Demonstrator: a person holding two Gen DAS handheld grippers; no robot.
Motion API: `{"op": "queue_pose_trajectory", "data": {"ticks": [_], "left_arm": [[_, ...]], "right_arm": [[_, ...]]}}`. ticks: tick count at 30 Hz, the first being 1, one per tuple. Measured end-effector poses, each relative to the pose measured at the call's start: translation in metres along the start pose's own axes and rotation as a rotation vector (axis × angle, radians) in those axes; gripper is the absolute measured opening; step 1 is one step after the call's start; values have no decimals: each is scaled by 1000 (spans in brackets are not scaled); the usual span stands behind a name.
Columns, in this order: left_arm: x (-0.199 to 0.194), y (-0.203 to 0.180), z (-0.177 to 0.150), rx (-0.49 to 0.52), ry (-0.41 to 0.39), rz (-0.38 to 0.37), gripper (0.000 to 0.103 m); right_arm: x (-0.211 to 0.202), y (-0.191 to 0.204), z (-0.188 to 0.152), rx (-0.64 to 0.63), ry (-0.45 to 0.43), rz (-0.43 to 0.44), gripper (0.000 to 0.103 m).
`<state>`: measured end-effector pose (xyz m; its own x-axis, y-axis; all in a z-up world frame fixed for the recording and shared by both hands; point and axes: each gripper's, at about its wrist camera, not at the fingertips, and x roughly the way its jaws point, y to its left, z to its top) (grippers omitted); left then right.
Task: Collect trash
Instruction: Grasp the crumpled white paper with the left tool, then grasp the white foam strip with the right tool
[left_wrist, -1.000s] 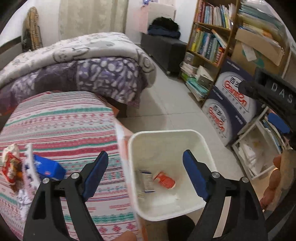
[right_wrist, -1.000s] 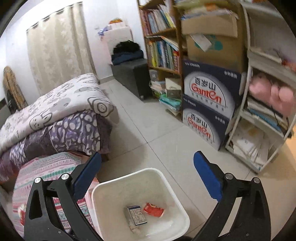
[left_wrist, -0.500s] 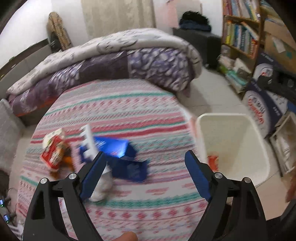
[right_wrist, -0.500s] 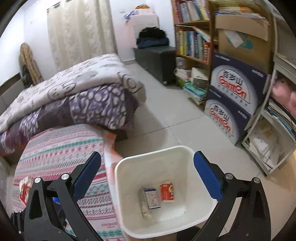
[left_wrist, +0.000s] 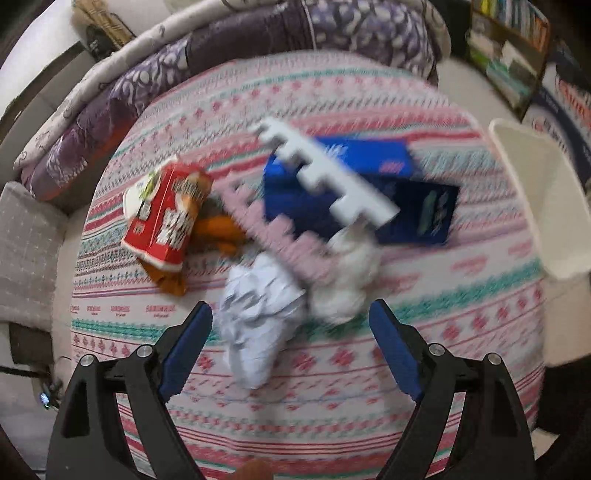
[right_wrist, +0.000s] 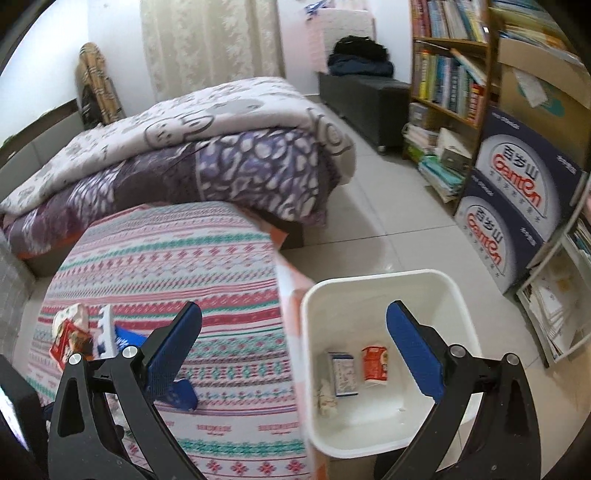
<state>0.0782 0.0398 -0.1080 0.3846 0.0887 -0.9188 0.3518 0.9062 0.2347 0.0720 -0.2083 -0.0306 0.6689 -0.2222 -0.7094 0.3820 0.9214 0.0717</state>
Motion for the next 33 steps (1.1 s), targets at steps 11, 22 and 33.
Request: {"op": "queue_pose_trajectory", "data": {"ticks": [11,22,33], "left_arm": [[42,30,-9,34,98,-86,81],[12,68,-23,-89,-16,-190,46],[-48,142,-20,-450,-236,-185,46]], "right_arm": [[23,41,-11,-68,119,117,96],[39,79,-14,-47,205,267,96],[41,150,-28,-225,194,338,96]]}}
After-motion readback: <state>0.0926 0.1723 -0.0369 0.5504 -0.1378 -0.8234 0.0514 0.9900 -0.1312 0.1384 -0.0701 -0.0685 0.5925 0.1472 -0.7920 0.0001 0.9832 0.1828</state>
